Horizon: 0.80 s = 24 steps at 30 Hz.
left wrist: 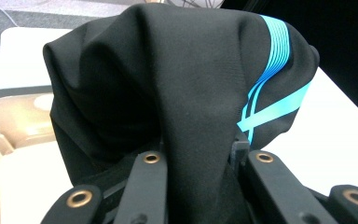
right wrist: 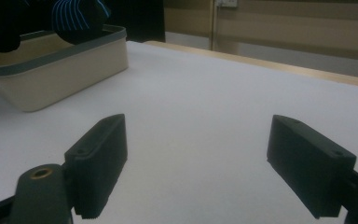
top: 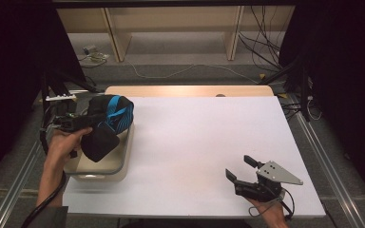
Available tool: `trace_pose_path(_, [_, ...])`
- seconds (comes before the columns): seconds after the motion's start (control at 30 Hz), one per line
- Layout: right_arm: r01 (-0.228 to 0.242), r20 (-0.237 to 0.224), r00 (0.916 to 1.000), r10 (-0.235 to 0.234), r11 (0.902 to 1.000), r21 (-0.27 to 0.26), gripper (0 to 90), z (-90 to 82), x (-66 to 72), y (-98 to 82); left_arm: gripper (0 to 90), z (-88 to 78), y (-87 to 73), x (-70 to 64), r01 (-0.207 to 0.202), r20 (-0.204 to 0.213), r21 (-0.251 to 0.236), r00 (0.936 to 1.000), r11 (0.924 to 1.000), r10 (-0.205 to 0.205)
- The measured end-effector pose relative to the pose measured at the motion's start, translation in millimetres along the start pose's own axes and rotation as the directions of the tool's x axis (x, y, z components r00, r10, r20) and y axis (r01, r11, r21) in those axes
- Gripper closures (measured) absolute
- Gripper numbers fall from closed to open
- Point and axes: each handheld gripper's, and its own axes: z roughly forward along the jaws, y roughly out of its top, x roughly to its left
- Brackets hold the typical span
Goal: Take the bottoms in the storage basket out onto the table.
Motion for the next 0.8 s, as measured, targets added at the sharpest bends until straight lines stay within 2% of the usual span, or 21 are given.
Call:
trace_pose_path(0.33, [0.006, -0.002, 1.0, -0.006, 1.0, 0.0, 20.9, 0.4, 0.3, 0.2, 75.8, -0.7, 0.7, -2.9, 0.037, 0.083, -0.036, 0.9959, 0.9987, -0.034])
trace_pose_path(0.8, [0.008, -0.008, 0.9999, -0.008, 1.0, 0.003, 20.9, 0.7, 0.2, 0.2, 75.8, 2.8, 2.5, -14.9, 0.029, 0.112, -0.058, 0.9934, 0.9979, -0.022])
